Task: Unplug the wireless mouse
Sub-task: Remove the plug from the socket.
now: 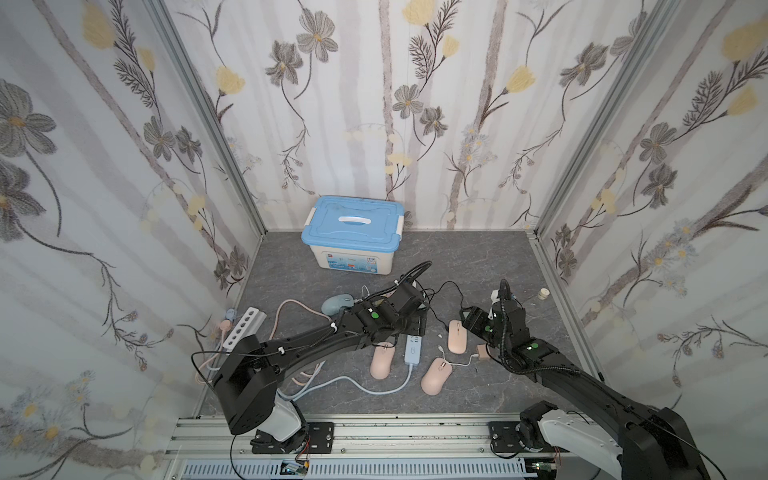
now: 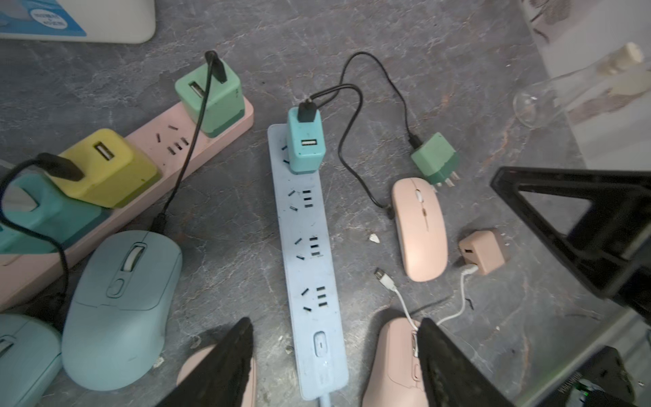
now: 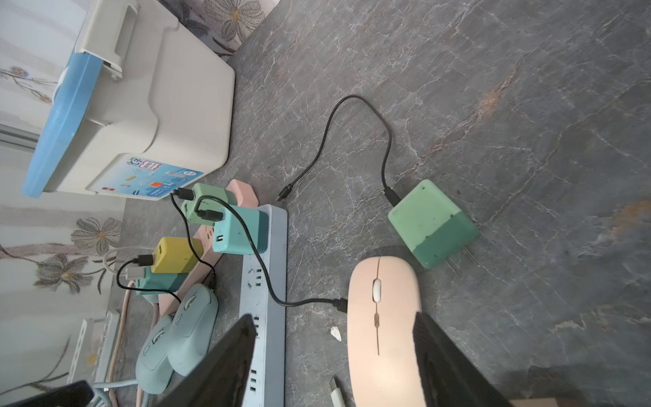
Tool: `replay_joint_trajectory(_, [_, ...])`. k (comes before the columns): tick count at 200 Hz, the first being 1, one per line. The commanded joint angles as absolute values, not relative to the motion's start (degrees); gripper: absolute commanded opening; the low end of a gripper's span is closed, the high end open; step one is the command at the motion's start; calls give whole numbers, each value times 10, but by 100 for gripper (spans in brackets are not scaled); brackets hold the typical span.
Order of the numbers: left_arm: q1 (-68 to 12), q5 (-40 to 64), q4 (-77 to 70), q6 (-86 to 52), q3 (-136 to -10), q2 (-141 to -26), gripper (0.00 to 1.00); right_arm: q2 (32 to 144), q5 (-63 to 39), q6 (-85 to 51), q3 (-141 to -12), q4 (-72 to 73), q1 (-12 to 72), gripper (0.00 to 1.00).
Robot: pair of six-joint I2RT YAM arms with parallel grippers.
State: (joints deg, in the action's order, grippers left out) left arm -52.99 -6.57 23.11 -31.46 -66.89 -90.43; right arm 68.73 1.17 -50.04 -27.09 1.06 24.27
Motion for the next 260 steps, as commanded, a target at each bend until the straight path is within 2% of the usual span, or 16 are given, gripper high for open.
replay_joint_trajectory(1, [-515,-91,263,-292,-717,-956,62,694,14,-496,-278,42,248,71])
replay_joint_trajectory(14, [-511,-91,273,-279,-755,-996,61,693,16,-497,-278,40,250,71])
replay_joint_trajectory(64, [-503,-122,354,-263,-920,-1141,46,673,30,-498,-272,26,250,71])
replay_joint_trajectory(87, [-499,-145,380,-262,-959,-1177,44,667,32,-497,-271,22,250,71])
replay_joint_trajectory(171, [-494,-150,402,-257,-1006,-1230,41,677,30,-496,-272,32,249,71])
replay_joint_trajectory(260, [-488,-141,407,-252,-1027,-1266,33,686,25,-496,-273,39,250,71])
